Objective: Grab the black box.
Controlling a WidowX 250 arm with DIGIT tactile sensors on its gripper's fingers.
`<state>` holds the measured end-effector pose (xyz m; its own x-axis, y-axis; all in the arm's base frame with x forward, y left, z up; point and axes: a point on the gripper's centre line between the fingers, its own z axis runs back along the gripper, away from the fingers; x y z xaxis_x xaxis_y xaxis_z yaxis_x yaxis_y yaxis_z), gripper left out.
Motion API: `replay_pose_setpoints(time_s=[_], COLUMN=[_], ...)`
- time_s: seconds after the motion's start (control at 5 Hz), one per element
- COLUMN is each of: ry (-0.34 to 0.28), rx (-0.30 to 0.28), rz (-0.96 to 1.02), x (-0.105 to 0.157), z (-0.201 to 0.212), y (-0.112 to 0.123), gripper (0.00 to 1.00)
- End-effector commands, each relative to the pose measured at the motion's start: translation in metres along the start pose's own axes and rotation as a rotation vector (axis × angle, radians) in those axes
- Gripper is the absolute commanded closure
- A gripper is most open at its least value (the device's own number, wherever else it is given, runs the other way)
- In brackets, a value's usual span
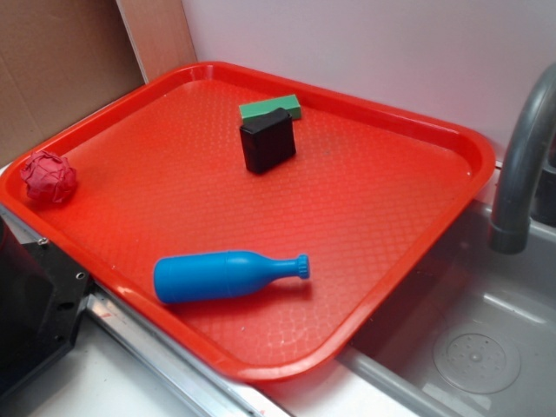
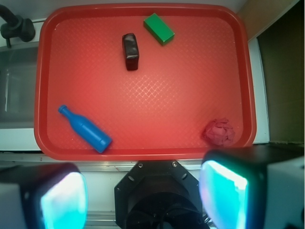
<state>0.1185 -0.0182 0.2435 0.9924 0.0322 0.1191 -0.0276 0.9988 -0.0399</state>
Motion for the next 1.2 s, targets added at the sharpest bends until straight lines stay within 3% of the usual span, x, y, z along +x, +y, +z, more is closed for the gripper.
replay_pose_setpoints(time_s=[0.0,0.2,0.4,1.0], ry=[0.0,-0.146,-0.161,-0.161], rx=[0.0,0.027,0.03,0.03], rz=[0.0,-0.009,0.011,0.011], x=[0.0,0.046,0.083,0.083], z=[0.0,-0.032,-0.04,-0.04], y=[0.0,-0.007,0.004,0.004], gripper=[0.0,0.0,0.0,0.0])
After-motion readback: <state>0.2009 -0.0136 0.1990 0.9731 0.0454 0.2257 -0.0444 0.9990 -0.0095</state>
